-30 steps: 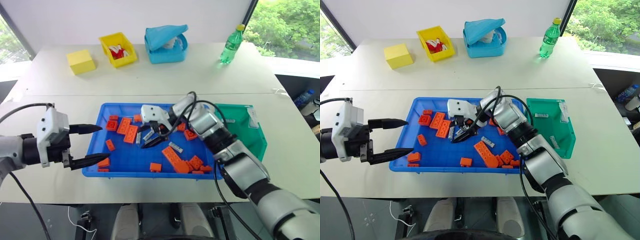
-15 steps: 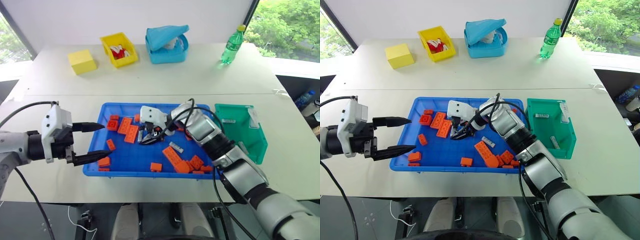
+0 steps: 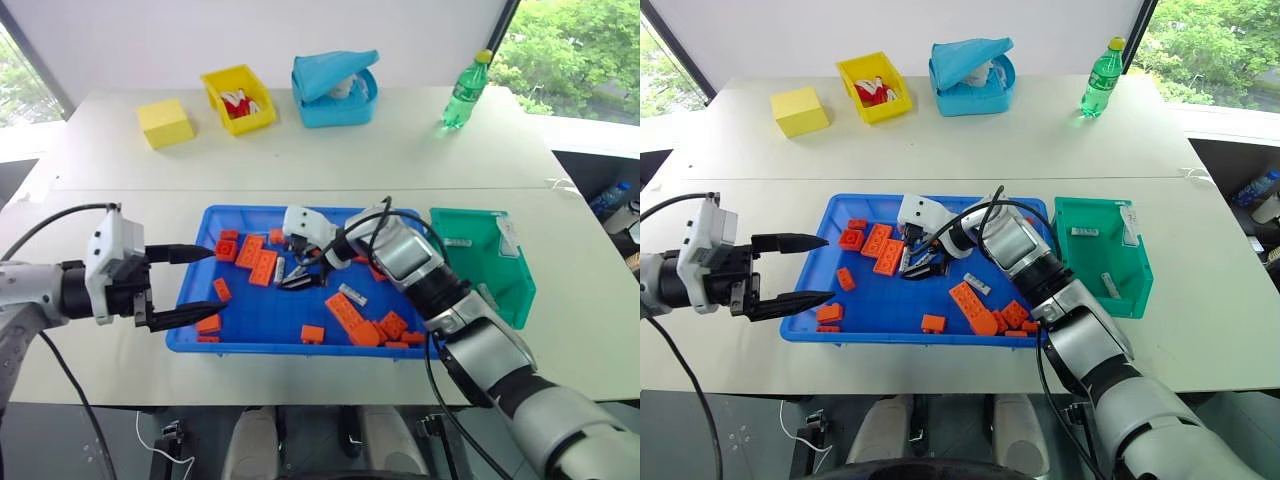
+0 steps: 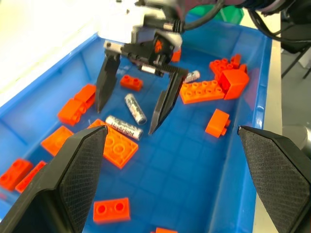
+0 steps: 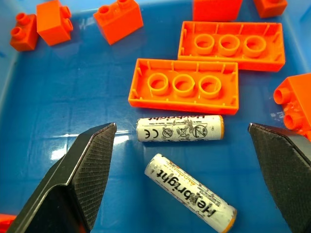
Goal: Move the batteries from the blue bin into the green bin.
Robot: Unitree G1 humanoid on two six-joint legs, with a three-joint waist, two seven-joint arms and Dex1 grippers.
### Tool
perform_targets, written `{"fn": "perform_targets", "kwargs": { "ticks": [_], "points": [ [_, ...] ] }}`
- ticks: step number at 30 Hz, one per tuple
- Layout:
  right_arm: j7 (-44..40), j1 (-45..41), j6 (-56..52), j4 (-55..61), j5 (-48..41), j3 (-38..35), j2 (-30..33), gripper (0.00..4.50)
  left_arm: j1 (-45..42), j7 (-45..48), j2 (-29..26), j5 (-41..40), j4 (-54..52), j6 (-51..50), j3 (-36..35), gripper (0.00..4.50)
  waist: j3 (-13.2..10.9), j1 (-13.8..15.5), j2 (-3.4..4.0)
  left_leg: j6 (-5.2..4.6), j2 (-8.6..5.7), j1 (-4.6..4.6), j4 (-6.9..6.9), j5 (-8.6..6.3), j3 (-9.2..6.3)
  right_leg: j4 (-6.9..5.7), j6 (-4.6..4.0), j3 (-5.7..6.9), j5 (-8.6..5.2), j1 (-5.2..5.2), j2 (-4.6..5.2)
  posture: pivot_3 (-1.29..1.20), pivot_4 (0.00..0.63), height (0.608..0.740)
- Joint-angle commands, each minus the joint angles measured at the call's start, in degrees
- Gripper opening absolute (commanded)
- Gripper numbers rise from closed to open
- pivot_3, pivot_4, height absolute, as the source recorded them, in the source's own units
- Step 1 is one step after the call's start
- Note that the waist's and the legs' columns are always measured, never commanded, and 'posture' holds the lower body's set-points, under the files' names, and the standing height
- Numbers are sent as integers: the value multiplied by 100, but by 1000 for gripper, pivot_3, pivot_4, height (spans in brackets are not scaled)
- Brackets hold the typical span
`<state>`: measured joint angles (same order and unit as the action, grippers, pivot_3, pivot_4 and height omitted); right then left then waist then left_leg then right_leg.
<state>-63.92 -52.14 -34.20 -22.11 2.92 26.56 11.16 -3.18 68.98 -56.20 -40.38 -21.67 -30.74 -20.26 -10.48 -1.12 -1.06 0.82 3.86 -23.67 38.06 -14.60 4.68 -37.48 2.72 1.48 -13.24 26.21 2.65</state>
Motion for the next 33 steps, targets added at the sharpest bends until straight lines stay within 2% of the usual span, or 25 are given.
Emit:
{"fn": "perform_targets", "kwargs": {
  "ticks": [1,3,4,6,9,15,20,22,28,33],
  "points": [
    [57,44,112,-15,-44,56,-111,4462,-207,88,-50,63,82,131,129,4500,0,0,0,0,0,0,0,0,0,0,0,0,0,0,0,0,150,736],
    [128,60,206,-142,-12,69,-170,4462,-306,100,-45,76,130,153,185,4500,3,-11,-5,0,0,0,0,0,0,0,0,0,0,-1,-1,0,150,736],
    [177,63,231,-196,-9,53,-204,4227,-355,116,-37,77,151,160,207,4500,3,-14,-5,0,0,0,0,0,0,0,0,0,0,0,-2,0,150,736],
    [234,64,263,-238,-17,19,-231,3589,-431,144,-16,68,175,154,249,4500,3,-8,-5,0,0,2,0,0,-1,0,0,0,0,-1,-2,0,150,736],
    [207,59,111,64,-122,-82,-159,2219,-522,150,77,-12,136,121,391,4500,3,-3,-5,0,0,1,0,0,-1,0,1,0,0,-1,-2,0,150,736],
    [45,35,-971,1723,-728,-682,438,2212,-730,236,302,-5,206,203,680,4500,3,35,-6,0,0,-3,0,0,-1,0,1,0,0,1,0,0,150,736],
    [47,170,-2253,3317,-1428,-1702,1548,2212,-1036,360,416,65,366,232,985,4500,4,59,-8,0,-2,-7,2,0,-4,7,2,4,0,-2,2,0,150,736],
    [-109,504,-2246,3667,-1583,-2119,2317,2212,-1210,402,480,93,488,243,1108,4500,4,70,-9,0,-3,-8,2,0,-5,9,2,4,0,-3,3,0,150,736],
    [-309,1604,-2013,3579,-1864,-3189,4097,2212,-1490,544,661,347,870,458,1445,4500,5,31,-13,-1,-5,-8,0,-1,-6,30,2,7,-1,-13,2,0,150,736],
    [-146,2263,-1827,3339,-1968,-3690,4652,2212,-1695,619,752,390,1014,494,1538,4500,3,-6,-15,-3,-2,9,-8,-1,-7,25,3,-2,-1,-14,-8,0,150,736]
  ]
}}
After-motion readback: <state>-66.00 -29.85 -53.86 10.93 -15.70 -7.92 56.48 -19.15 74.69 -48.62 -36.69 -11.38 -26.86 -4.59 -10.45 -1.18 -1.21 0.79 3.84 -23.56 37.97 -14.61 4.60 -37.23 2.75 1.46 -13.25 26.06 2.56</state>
